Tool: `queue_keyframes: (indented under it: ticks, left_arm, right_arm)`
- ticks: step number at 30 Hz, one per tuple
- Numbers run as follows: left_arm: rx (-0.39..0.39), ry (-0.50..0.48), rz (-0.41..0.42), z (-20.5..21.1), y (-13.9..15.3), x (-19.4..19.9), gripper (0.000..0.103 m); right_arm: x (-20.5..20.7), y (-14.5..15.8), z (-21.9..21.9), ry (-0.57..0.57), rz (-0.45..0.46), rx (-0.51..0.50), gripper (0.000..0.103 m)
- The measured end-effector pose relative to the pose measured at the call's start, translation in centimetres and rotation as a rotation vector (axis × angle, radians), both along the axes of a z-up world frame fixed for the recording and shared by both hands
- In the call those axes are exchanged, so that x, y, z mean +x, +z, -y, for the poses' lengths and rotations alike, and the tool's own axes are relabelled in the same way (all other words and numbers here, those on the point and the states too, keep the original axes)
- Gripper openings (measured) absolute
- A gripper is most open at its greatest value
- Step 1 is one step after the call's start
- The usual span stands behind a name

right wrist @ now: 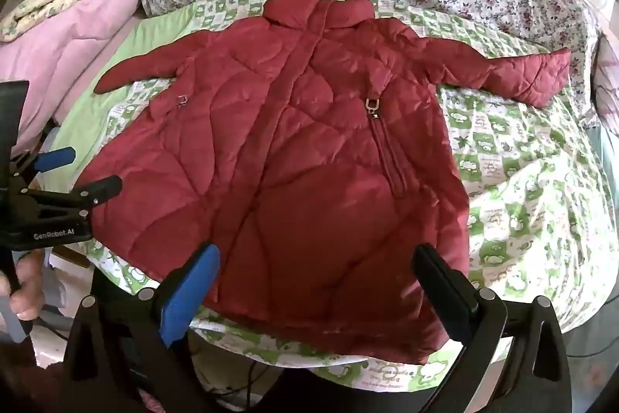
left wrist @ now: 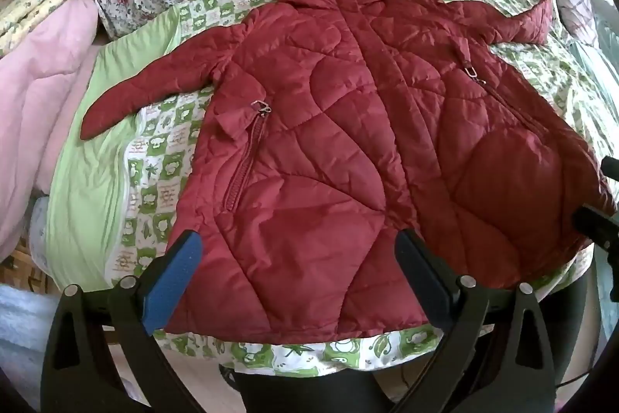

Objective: Fold large clothes

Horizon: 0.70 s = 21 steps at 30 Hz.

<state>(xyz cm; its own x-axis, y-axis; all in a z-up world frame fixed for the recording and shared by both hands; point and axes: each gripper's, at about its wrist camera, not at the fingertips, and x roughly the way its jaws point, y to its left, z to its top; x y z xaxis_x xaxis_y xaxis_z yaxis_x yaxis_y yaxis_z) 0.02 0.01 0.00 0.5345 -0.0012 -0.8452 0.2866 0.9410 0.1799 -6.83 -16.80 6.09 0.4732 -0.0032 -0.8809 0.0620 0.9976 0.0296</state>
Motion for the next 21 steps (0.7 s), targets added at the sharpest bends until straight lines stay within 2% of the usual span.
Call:
queue_keyframes:
  ticks: [13, 21]
  left_arm:
    - [-0.008, -0.002, 0.004, 0.12, 0.12, 0.09, 0.100]
    - [-0.013, -0.004, 0.013, 0.13, 0.32, 0.12, 0.100]
  right_arm:
    - [0.41, 0.78, -0.29, 0.018, 0.026, 0.002, 0.101]
    - [0.42, 0.40, 0.30, 0.020, -0.022, 0.085, 0.101]
